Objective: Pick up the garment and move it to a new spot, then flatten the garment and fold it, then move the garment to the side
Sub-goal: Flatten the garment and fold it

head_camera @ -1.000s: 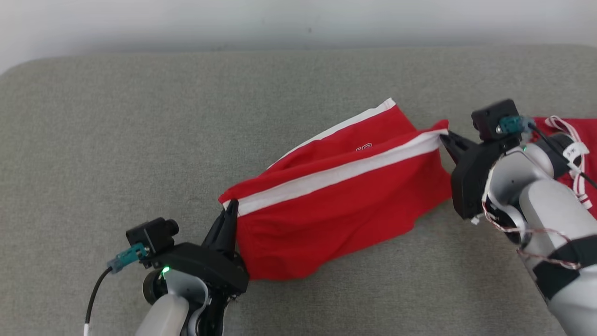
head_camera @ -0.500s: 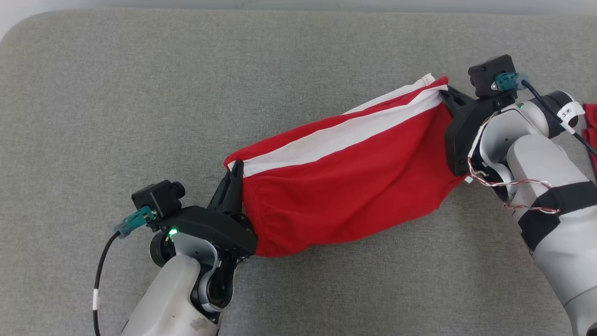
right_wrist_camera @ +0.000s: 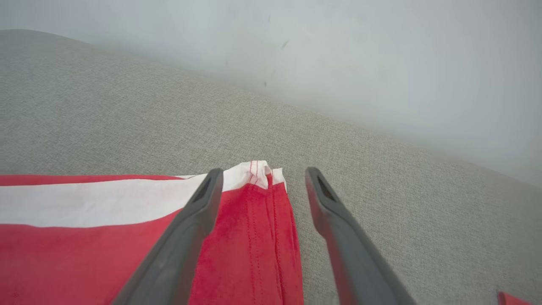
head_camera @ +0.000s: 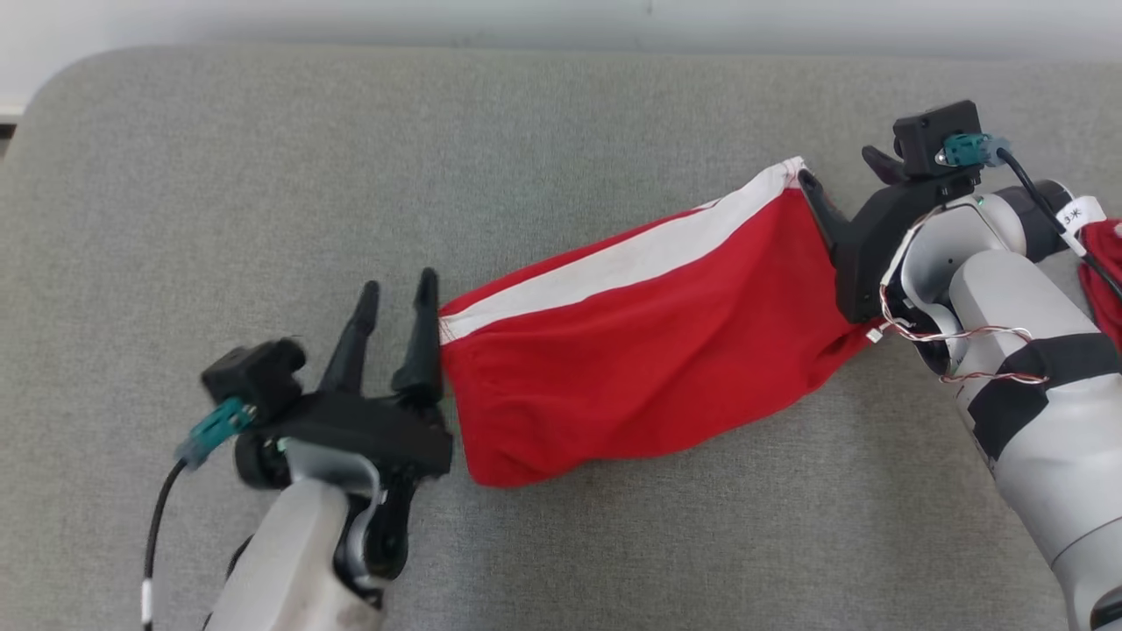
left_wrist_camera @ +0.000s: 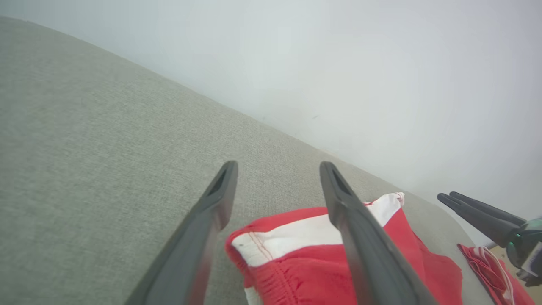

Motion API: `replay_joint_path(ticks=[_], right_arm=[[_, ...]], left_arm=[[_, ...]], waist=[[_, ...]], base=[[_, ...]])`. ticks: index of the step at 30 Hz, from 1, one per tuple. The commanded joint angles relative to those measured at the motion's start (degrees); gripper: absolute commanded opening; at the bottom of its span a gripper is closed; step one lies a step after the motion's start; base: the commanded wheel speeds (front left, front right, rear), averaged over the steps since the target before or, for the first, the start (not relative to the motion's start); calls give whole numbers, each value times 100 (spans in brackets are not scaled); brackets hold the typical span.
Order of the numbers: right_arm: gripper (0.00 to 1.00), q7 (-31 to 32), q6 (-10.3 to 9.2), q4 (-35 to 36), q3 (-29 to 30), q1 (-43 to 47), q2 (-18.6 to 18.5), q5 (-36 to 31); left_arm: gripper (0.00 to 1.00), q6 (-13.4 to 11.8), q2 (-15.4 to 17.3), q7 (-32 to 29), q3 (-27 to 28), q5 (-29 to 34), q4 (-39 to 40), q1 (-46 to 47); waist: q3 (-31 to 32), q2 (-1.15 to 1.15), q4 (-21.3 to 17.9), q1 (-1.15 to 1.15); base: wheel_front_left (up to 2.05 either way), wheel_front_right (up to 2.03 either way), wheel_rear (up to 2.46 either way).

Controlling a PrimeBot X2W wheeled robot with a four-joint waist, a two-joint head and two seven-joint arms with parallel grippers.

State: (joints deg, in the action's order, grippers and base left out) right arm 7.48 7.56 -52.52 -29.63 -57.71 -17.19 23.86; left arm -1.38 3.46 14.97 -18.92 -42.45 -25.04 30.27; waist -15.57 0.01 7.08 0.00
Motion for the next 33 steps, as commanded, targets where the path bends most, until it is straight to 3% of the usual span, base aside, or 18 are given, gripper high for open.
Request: replay_joint_path(ticks=[1,6,19,25,33], right_arm=[[100,-27,-18,-38,-27,77,-60,70],[100,23,-18,-181,-48,243,-152,369],[100,332,-18,-793,276,316,-198,1002],[100,349,-18,-1084,387,233,-181,1071],[100,321,-18,-1479,478,180,-117,1088]], left_arm=[[100,36,16,22,118,179,97,-216],[100,143,17,18,467,751,376,-711],[100,127,89,14,1495,2730,1615,-1855],[100,230,77,15,1756,3139,1702,-2091],[100,329,3,15,1957,3240,1764,-2383]], waist=[[125,-1,-25,0],[279,-1,-4,0],[160,-1,314,0],[38,-1,413,0],[-31,-1,514,0]], base=[[0,0,0],[0,0,0],[0,0,0],[0,0,0],[0,0,0]])
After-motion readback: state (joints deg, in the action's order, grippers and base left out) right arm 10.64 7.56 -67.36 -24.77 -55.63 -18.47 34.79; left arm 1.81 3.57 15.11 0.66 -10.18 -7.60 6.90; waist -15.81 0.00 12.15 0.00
